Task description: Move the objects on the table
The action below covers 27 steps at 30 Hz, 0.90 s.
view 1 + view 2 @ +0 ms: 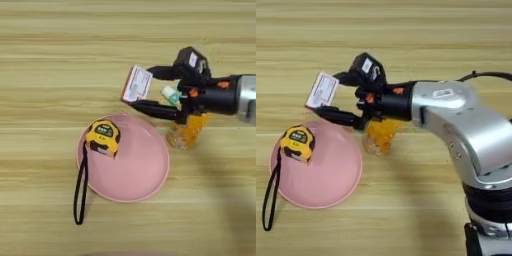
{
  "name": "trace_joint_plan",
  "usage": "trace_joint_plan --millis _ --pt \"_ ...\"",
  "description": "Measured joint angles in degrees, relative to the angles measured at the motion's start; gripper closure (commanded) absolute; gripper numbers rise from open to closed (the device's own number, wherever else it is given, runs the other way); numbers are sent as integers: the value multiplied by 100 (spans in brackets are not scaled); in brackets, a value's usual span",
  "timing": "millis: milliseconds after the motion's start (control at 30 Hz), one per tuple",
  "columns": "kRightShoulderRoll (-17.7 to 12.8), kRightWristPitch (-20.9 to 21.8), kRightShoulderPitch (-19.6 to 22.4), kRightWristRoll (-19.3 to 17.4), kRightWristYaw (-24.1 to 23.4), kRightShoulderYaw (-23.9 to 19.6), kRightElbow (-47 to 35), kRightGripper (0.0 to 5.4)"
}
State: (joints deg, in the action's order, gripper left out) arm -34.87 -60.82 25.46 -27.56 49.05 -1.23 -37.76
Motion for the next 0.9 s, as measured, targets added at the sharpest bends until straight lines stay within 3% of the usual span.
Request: trace_joint_plan --millis 233,600,900 --pt "-335 86 360 -39 -116 -430 569 141" --pt "-888 1088 779 483 -107 -748 2775 141" --pt "-989 1828 912 959 -55 -654 4257 141"
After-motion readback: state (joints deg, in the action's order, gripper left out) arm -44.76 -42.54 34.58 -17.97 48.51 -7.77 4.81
